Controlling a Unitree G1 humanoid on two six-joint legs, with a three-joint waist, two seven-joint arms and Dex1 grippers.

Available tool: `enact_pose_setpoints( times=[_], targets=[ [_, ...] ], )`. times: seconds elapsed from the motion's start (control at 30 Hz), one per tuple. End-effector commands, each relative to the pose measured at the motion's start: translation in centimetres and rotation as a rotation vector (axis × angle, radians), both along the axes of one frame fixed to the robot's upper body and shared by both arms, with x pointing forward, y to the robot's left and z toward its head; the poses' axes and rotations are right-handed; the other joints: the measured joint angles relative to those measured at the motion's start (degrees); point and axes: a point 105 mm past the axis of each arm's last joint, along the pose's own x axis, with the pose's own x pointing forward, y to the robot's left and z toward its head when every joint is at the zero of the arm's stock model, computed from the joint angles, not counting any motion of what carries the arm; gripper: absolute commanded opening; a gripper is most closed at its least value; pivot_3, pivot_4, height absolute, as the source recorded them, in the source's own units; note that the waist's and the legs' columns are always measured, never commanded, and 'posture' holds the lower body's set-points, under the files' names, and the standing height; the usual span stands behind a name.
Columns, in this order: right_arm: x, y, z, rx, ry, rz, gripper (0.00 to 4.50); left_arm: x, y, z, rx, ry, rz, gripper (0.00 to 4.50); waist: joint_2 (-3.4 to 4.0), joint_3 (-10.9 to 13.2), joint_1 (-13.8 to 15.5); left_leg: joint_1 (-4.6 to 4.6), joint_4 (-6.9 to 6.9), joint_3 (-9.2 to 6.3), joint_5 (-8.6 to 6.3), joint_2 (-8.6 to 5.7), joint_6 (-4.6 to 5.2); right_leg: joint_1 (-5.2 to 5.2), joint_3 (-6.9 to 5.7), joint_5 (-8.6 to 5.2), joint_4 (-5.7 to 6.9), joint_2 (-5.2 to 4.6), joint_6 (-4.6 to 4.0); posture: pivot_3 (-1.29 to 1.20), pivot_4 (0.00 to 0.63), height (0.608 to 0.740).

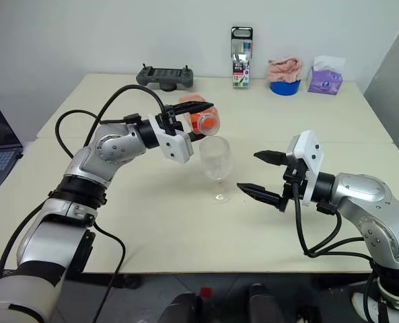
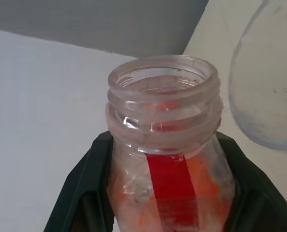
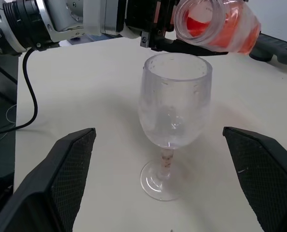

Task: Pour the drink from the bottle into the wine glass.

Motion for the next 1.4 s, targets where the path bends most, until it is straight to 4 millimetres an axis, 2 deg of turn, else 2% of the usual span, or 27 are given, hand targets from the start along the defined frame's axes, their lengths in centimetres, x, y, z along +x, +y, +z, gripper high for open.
enact_pose_setpoints(
  times=[0.03,0.77,1.4],
  targets=[
    [-0.1,0.1,0.7,0.009,-0.041,0.006,4.50,-0.3,0.2,2.2,0.003,-0.114,-0.003,2.11,0.00,0.0,0.0,0.00,0.03,0.01,0.00,0.00,0.00,0.00,0.01,-0.01,0.02,0.01,0.02,0.00,0.150,0.740],
    [0.2,0.1,0.7,0.005,-0.044,0.003,4.50,0.0,0.6,2.9,0.039,-0.249,0.020,2.11,0.00,0.0,0.0,-0.02,0.02,0.00,0.00,-0.01,0.00,-0.02,0.00,0.05,0.07,0.00,-0.08,0.00,0.150,0.740],
    [0.2,0.4,0.7,0.007,-0.052,0.005,4.50,0.2,0.7,3.2,0.057,-0.286,0.017,2.11,0.00,0.0,0.0,-0.02,0.03,0.00,0.00,-0.01,0.00,-0.02,0.00,0.05,0.09,-0.01,-0.08,0.00,0.150,0.740]
  ],
)
